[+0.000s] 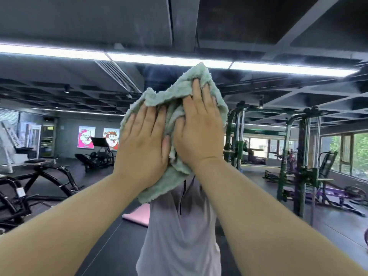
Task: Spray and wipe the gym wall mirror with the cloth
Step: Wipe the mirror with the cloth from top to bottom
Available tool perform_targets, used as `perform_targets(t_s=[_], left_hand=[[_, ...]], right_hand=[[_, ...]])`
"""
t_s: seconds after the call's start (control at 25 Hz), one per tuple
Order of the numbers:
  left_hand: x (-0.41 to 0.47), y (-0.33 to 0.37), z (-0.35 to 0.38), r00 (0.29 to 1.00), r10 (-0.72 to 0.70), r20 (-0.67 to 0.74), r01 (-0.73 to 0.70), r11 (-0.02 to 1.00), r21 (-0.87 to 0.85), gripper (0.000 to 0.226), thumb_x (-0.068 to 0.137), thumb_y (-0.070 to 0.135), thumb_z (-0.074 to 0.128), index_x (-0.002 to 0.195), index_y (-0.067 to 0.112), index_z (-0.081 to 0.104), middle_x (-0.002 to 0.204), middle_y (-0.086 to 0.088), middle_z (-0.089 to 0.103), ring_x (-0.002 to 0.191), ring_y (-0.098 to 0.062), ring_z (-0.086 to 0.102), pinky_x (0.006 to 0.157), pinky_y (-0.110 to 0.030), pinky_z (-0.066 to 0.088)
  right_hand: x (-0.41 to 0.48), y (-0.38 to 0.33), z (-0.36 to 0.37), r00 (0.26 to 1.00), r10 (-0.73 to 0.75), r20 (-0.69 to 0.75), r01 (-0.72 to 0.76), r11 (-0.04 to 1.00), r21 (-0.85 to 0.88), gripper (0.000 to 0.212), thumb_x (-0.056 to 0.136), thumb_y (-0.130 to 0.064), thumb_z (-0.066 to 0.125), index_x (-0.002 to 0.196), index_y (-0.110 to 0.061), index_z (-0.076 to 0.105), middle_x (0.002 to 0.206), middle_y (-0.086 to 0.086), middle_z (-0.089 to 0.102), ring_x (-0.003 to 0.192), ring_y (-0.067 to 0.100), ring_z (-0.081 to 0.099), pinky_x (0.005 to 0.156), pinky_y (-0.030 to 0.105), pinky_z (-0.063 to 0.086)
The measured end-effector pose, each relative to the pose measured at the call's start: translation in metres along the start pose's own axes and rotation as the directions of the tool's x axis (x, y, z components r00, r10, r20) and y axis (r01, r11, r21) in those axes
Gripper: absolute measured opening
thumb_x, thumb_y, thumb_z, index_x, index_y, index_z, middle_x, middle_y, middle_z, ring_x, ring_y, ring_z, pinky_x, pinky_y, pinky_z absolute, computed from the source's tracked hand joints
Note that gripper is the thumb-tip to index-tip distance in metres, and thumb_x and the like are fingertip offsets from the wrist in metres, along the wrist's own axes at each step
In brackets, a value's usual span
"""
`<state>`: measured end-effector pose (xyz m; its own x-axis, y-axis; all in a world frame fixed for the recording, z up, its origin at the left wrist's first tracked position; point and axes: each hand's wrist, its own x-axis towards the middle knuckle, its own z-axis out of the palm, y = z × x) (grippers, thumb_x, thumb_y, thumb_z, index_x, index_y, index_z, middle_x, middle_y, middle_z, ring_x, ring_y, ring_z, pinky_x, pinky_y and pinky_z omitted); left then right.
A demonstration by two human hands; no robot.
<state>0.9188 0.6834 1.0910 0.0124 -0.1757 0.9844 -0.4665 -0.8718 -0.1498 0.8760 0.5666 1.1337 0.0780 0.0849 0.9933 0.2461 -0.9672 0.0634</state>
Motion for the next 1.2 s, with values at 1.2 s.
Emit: perform_targets(t_s=[1.2], left_hand=[[0.15, 0.242, 0.043, 0.971, 0.24, 0.011, -0.24, 0.969, 0.056, 0.068, 0.096, 0.043, 0.012, 0.153, 0.005, 0.017, 0.16, -0.016, 0.016, 0.149, -0.025, 0.01, 0.12, -0.033, -0.001]], right_hand=[[0.058, 0.249, -0.151, 0.999, -0.004, -0.037, -0.002, 0.987, -0.163, 0.055, 0.098, -0.018, 0.032, 0.151, -0.007, 0.022, 0.162, 0.01, 0.01, 0.15, 0.024, 0.004, 0.122, 0.033, 0.0]])
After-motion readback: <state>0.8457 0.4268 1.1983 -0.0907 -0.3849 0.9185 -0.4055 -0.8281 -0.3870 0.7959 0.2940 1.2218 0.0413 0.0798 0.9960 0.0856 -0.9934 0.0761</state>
